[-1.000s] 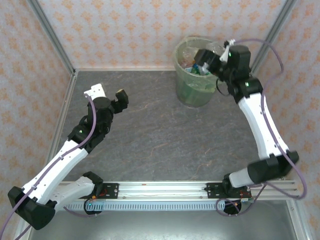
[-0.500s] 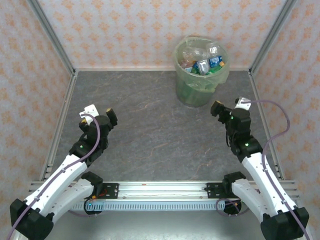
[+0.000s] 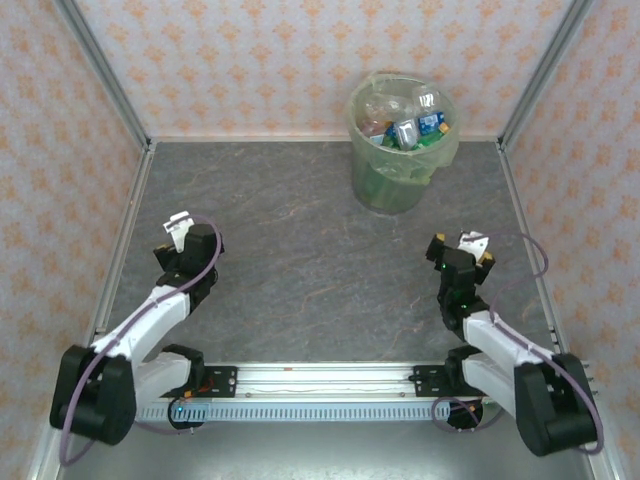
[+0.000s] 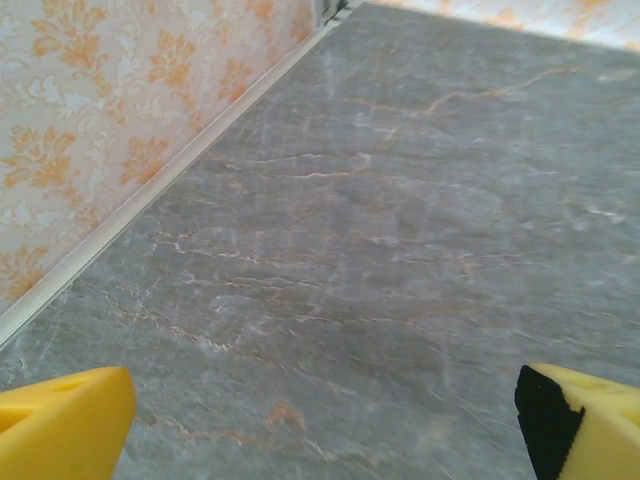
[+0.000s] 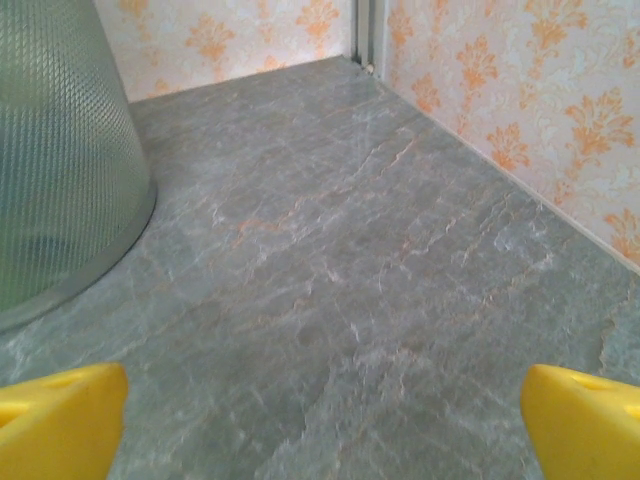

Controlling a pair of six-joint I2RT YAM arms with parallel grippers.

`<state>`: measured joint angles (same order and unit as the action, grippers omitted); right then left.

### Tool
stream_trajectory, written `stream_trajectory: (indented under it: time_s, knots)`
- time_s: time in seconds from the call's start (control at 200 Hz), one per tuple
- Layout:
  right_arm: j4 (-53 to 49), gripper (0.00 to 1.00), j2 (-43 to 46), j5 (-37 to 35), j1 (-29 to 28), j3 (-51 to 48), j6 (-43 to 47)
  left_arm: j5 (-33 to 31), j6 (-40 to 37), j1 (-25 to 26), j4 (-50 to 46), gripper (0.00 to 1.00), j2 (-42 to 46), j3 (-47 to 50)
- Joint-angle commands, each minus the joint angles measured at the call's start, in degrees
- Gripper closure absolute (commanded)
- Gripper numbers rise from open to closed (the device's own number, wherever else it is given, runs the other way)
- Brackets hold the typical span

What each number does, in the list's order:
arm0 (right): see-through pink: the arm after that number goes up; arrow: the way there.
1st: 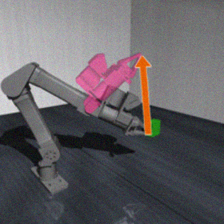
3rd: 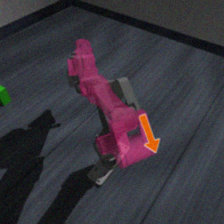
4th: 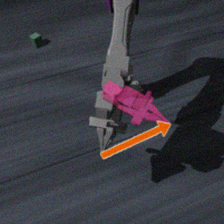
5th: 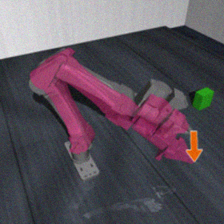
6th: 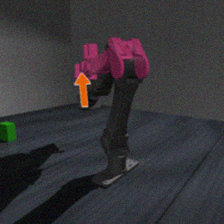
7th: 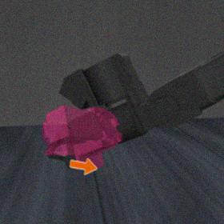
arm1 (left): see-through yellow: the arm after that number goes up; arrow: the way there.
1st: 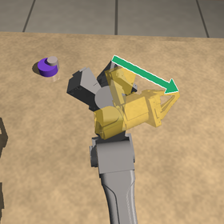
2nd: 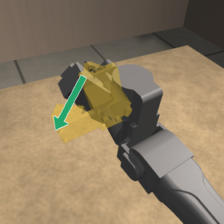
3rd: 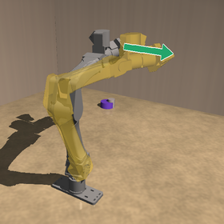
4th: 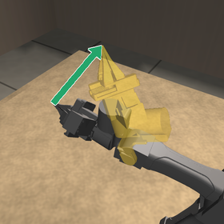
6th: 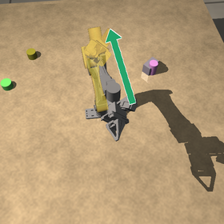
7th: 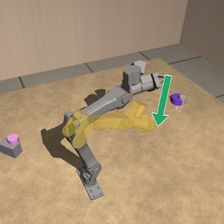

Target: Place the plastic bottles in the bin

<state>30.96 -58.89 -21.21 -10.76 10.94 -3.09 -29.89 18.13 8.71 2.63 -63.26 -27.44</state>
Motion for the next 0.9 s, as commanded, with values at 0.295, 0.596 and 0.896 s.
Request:
stream_trajectory:
  time_s: [0.295,0.596,0.896]
  knots:
    - [30.0,0.0,-19.8,6.7,2.8,4.9,7.1,1.7,-11.5,-5.4,35.8,0.0,-15.8,5.0]
    - [44.8,0.0,-25.6,13.5,5.0,-1.3,7.2,10.9,-13.0,-6.9,64.7,0.0,-17.2,14.0]
    - [47.6,0.0,-27.4,18.5,6.1,-2.5,7.6,18.7,-15.7,-7.3,73.0,0.0,-24.3,15.4]
